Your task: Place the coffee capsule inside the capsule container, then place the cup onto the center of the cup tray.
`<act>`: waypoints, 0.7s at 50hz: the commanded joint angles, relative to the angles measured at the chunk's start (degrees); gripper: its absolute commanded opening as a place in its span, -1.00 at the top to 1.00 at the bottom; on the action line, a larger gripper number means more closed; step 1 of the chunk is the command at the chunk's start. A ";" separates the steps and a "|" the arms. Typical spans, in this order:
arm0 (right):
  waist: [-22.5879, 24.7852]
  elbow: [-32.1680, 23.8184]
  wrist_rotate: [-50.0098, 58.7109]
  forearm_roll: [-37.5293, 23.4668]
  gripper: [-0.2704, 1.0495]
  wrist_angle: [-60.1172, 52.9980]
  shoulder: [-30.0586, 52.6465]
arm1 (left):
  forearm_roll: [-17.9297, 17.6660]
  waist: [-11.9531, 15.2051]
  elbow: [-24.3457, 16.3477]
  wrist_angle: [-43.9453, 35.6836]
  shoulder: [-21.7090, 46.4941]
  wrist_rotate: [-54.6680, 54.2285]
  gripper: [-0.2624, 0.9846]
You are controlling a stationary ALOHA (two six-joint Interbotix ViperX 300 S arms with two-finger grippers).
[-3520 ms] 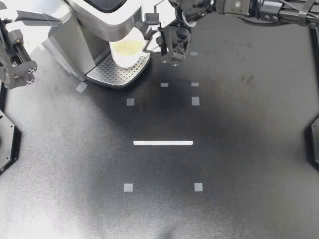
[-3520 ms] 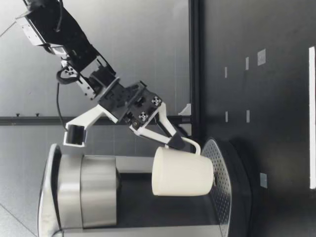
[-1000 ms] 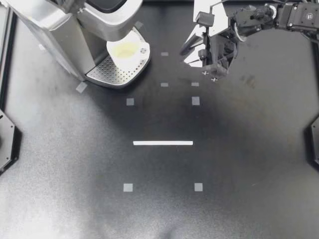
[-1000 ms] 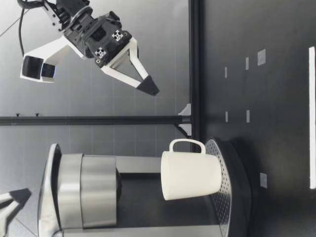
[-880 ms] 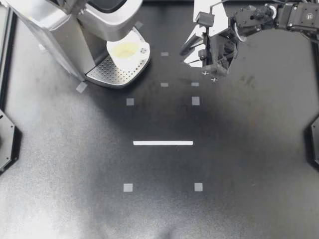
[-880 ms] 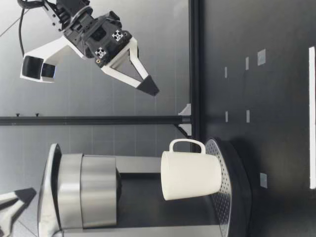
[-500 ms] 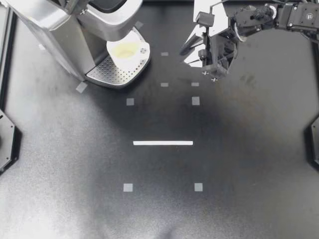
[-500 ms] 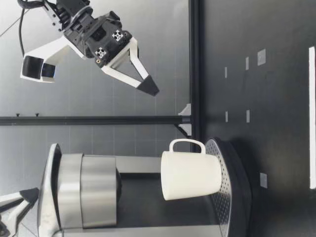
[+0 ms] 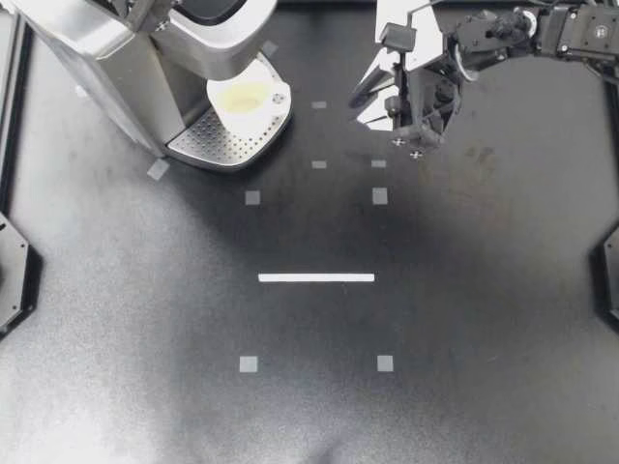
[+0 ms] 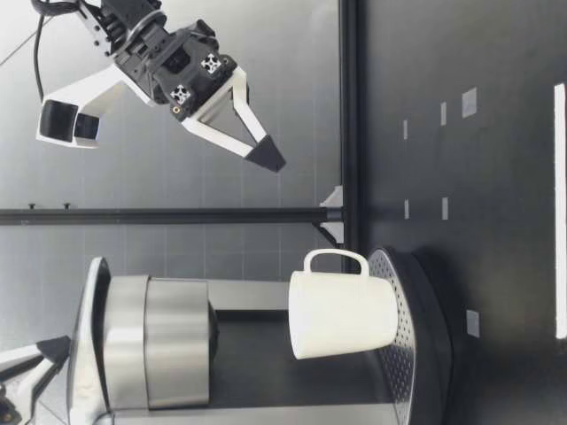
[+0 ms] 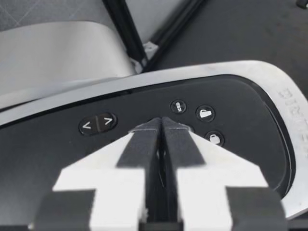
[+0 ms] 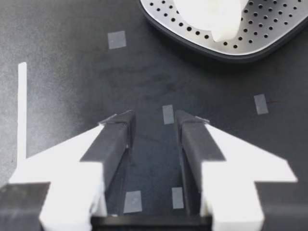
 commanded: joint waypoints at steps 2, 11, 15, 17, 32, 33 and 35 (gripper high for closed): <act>-0.35 -0.62 0.00 0.26 -0.03 -0.09 -1.67 | 0.09 0.70 -1.93 -2.02 -0.97 0.00 0.43; -0.35 -0.62 0.00 0.26 -0.03 -0.09 -1.76 | -0.18 -0.26 -2.64 -3.69 -1.41 0.00 0.43; -0.35 -0.53 0.00 0.26 -0.03 -0.26 -1.67 | -0.26 -1.76 -2.64 -3.87 -1.23 -0.09 0.43; -0.26 -0.62 0.00 0.26 -0.03 -0.26 -1.67 | -0.26 -2.29 -2.64 -3.87 -1.14 -0.09 0.43; -0.35 -0.62 0.00 0.26 -0.02 -0.26 -1.76 | -0.44 -2.90 -1.76 -3.87 -0.18 -0.18 0.43; -0.35 -0.62 0.00 0.26 -0.02 -0.26 -1.76 | -0.44 -2.90 -1.67 -3.87 -0.09 -0.18 0.43; -0.35 -0.62 0.00 0.26 -0.02 -0.26 -1.76 | -0.44 -2.90 -1.49 -3.87 0.09 -0.18 0.43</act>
